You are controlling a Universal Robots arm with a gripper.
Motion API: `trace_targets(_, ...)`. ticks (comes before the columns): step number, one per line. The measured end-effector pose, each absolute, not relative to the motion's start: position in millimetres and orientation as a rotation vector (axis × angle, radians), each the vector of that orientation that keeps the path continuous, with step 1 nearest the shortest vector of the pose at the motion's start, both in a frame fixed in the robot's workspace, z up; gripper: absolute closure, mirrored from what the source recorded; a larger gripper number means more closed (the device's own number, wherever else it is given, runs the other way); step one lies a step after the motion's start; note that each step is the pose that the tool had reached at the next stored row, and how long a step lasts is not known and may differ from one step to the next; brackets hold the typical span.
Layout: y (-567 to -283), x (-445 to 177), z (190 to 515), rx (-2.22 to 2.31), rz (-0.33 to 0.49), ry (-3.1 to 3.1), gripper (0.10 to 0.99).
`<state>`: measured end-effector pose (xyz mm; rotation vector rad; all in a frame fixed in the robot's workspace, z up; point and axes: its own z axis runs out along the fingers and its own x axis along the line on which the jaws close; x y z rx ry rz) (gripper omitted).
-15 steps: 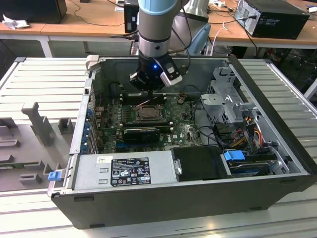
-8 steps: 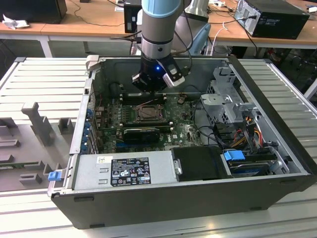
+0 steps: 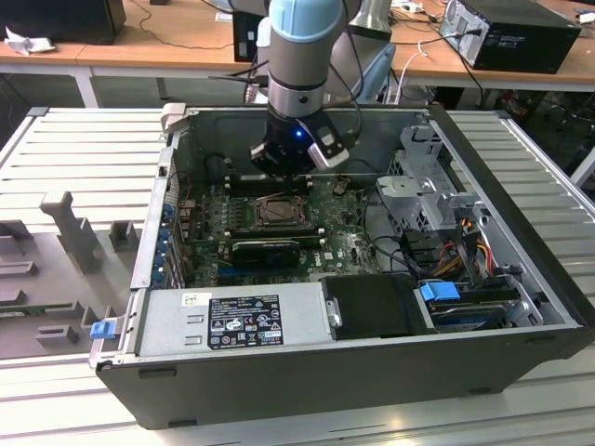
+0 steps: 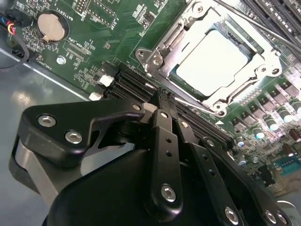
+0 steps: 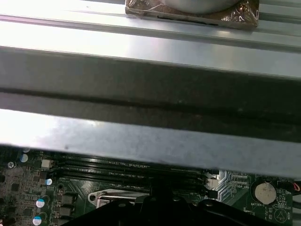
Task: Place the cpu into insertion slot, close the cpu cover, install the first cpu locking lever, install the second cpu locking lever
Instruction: 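Install the first cpu locking lever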
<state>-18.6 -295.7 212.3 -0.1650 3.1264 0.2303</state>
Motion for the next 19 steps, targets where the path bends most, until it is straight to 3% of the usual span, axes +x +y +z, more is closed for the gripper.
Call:
trace_targets(15, -296, -15, 202, -0.165, 0.181, 3.131, 0.980)
trace_targets(19, -295, -15, 210, -0.165, 0.232, 3.126, 0.980)
